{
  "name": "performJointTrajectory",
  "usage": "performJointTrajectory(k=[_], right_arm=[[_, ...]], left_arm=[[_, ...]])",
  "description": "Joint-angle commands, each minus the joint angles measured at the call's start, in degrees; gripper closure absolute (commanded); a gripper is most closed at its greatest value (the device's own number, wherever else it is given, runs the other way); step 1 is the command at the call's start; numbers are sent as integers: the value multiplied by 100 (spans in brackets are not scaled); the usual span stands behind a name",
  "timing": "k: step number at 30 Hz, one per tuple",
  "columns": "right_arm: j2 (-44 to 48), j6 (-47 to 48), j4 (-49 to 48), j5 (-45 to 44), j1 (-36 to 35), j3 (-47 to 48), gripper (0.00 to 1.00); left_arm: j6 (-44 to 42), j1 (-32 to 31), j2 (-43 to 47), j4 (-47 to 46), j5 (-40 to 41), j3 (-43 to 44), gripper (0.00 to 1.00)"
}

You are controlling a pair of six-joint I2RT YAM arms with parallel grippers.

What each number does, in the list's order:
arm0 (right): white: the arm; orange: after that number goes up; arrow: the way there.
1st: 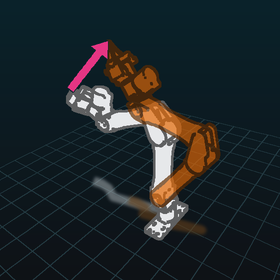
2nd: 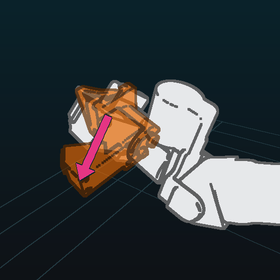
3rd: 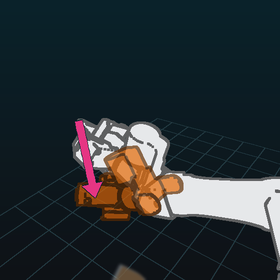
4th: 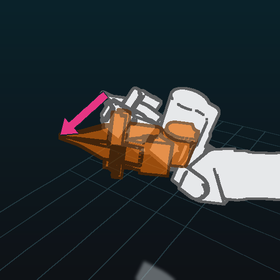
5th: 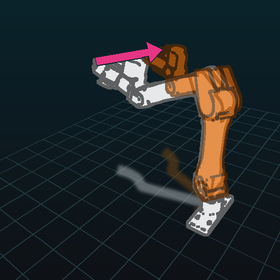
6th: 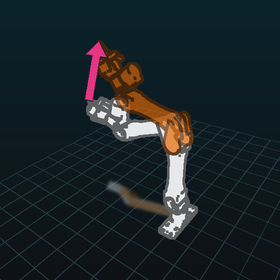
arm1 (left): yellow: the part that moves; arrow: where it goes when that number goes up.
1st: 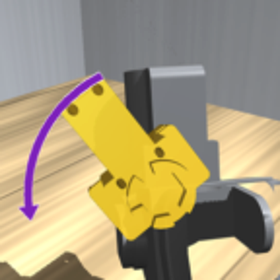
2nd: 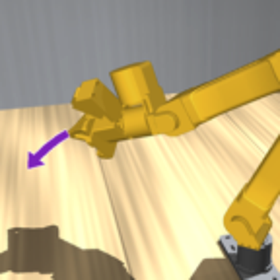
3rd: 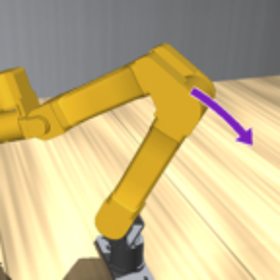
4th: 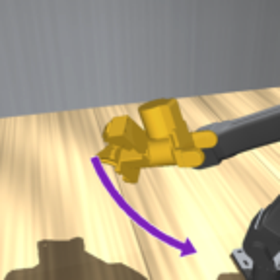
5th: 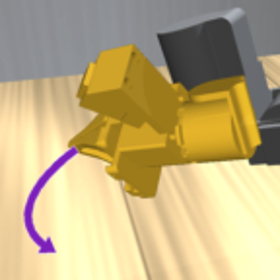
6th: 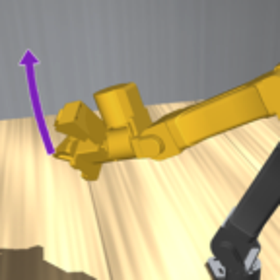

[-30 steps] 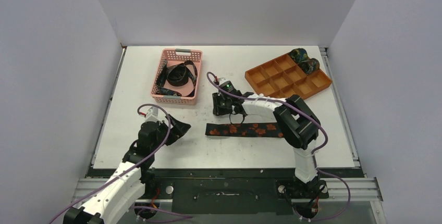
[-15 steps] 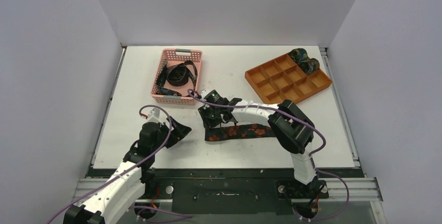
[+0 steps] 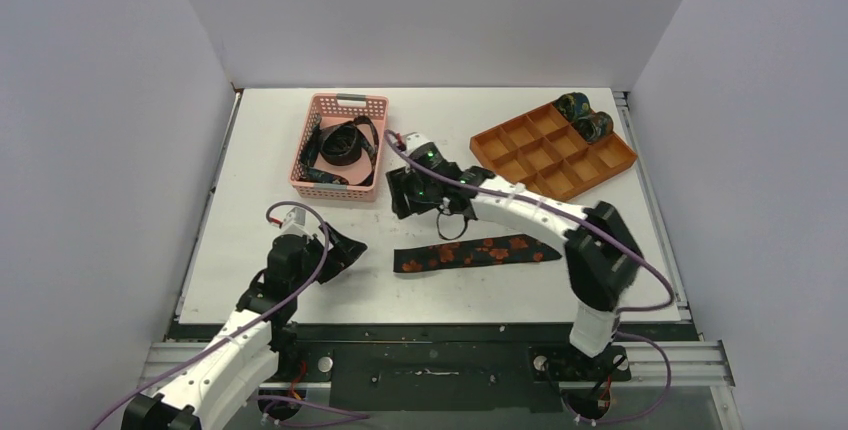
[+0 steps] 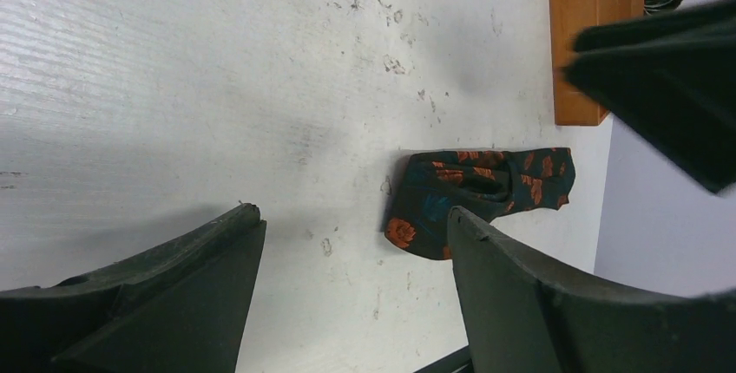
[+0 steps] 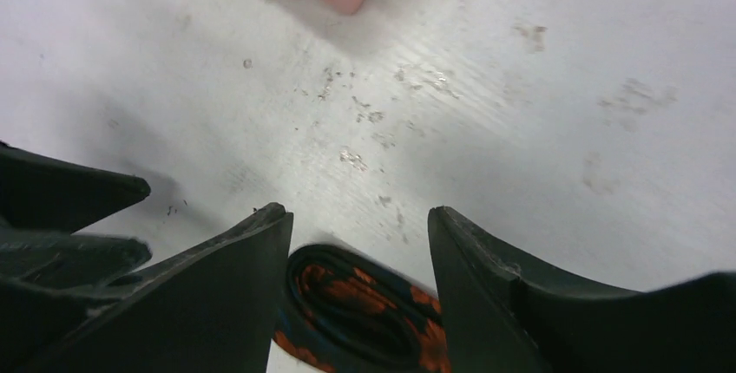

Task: Roll the ties
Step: Roll the tie at the center of the board.

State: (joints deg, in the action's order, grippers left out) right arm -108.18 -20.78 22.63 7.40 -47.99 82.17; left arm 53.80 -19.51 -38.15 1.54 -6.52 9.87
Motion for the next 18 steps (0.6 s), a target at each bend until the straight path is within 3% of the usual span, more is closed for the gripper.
performJointTrajectory(k=[1,4,9,12,15,18], right_arm=[[1925,-467,-1043,-1062,64,-1233,38],[2902,-724,-1698,-1017,324,-2765,36],[3432,-1061,-2202,-178,669,-4125,39],[3449,-1318,-2712,113,668,-4553,40],[3334,-1516,-3168,318,675,-4712,43],[3093,-1631,-3414,547,679,-4708,45]], left_arm=[[-8,-10,-143,-163,120,129,25],[76,-14,-399,-257,137,181,24],[335,-57,-826,-1261,-74,59,23],[222,-89,-1122,-1540,-310,210,20],[138,-74,-1370,-1478,-441,398,1],[366,-11,-1427,-1640,-371,323,4]])
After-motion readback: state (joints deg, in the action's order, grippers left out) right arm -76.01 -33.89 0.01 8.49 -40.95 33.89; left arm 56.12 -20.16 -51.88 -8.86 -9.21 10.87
